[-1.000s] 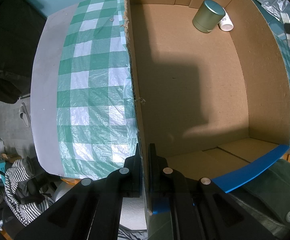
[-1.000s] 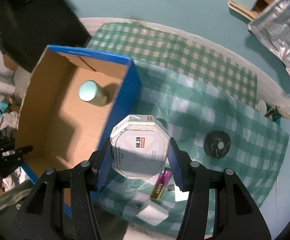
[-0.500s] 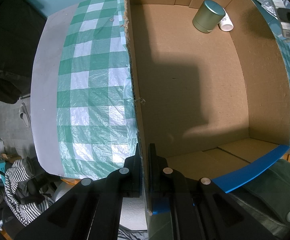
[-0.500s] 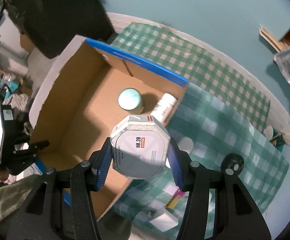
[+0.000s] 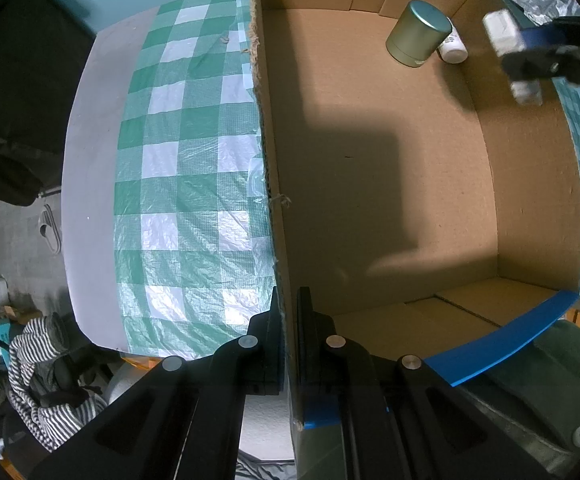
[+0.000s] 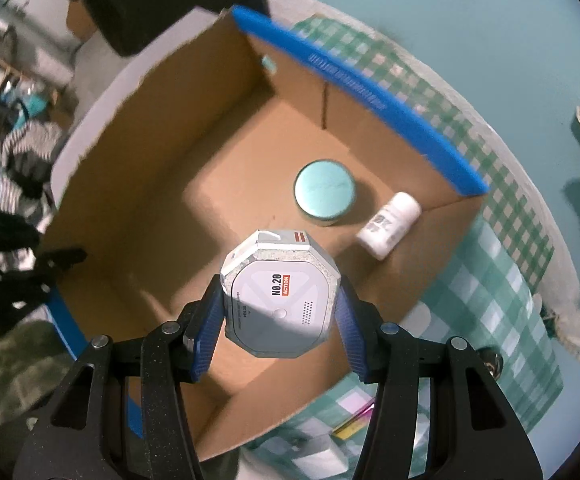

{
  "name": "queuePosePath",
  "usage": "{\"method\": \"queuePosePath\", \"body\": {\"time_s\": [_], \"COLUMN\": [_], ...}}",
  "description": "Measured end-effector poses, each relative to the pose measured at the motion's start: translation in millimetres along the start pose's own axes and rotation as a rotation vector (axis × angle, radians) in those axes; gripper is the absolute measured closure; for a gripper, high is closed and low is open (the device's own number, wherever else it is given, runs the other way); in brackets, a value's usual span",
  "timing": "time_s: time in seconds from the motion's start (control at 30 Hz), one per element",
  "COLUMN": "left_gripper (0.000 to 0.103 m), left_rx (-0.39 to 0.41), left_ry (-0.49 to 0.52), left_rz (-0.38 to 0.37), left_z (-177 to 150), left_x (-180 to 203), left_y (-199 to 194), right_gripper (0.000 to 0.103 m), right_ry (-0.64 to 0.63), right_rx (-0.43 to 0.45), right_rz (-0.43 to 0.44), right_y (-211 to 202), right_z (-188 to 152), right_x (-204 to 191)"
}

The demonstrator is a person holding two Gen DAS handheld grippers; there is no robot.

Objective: Organize rigid objects
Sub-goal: 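Open the right tool to drop the octagonal package into the box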

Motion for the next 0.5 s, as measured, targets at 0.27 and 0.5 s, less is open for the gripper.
{"method": "queuePosePath", "body": {"time_s": [0.27, 0.5], "left_gripper": [0.098, 0.098], "left_rx": [0.001, 0.0], "left_ry": [-0.001, 0.0], "left_rz": [0.0, 0.0], "left_z": [0, 1], "left_x": [0, 1], "left_y": [0, 1], "right_gripper": [0.05, 0.05], "right_ry": [-0.086, -0.146], "right_rx": [-0.092, -0.111], "right_rz": [-0.046, -0.106], "right_y": [35, 42], "right_z": [-1, -3], "right_x": [-9, -14]}}
Point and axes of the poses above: each gripper's, at about its wrist camera, not at the fingertips, and y roughly the way its jaws point, x to its right, z to its top, the point moved 5 cm from there along y, roughly the way its jaws point, and after that the axes turned 6 degrees about -x, right-handed, at the moved point
